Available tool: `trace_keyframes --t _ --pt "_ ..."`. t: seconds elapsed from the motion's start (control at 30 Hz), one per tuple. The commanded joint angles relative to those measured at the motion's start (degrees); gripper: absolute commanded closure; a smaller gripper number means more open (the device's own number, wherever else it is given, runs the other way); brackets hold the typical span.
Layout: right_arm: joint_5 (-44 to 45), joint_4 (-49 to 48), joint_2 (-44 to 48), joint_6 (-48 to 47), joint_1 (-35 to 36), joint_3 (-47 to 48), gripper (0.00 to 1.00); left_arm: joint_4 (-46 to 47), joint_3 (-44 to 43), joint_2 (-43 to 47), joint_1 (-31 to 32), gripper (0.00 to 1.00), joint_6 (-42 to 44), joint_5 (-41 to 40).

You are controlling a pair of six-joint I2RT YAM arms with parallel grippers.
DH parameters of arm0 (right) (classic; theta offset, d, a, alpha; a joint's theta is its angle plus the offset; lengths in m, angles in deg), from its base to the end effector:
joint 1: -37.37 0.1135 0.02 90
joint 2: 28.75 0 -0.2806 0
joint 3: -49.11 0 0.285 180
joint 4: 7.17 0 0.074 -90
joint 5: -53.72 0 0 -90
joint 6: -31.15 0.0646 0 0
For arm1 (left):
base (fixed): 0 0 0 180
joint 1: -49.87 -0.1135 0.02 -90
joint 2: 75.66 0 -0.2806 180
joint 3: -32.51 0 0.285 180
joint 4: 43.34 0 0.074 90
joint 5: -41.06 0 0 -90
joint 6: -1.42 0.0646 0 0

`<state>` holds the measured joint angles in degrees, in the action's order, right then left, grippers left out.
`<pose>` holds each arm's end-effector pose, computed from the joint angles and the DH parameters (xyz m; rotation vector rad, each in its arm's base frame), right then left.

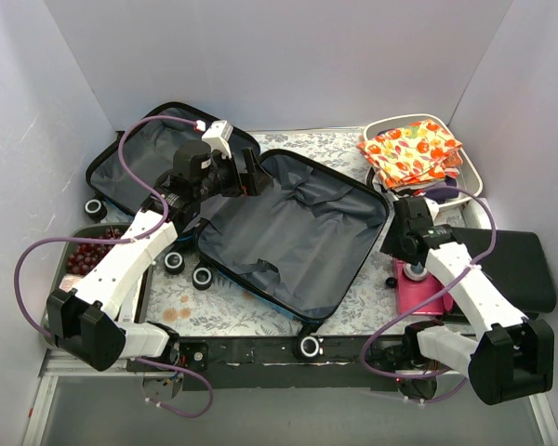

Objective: Open, take out, and arrange the luggage

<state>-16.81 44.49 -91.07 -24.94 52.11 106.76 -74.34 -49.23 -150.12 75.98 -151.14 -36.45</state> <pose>0.2458 0.0424 0.2265 0.5380 2.4154 -0.0783 0.3108 -0.1679 0.3648 -0.5344 2.1216 -1.1666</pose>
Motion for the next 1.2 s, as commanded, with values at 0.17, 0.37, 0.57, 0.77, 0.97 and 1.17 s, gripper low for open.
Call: trace_keyframes --t 0.17,0.37,0.57,0.77,0.97,1.17 --pt "-11.38 -6.9 1.5 -4.12 0.37 -5.33 0.53 0.75 0.15 1.68 0.0 0.02 -0.01 1.57" --pt "-9.11 -4.09 2.74 -0.52 3.53 -7.53 0.56 1.01 0.15 1.07 0.0 0.02 -0.1 1.66" --pt "8.65 8.92 -3.06 14.15 15.75 -4.1 0.57 1.1 -0.2 0.1 0.0 0.02 -0.28 1.75" --pt "11.56 5.68 -4.73 18.91 16.46 -7.0 0.58 1.18 0.23 0.63 0.0 0.02 -0.72 2.27" --pt "13.49 3.39 -5.44 20.58 16.37 -8.49 0.58 1.19 0.24 0.54 0.0 0.02 -0.54 1.83" --pt "19.73 5.76 -5.79 21.55 13.83 -7.88 0.56 1.18 0.41 0.54 0.08 0.02 -0.45 1.4"
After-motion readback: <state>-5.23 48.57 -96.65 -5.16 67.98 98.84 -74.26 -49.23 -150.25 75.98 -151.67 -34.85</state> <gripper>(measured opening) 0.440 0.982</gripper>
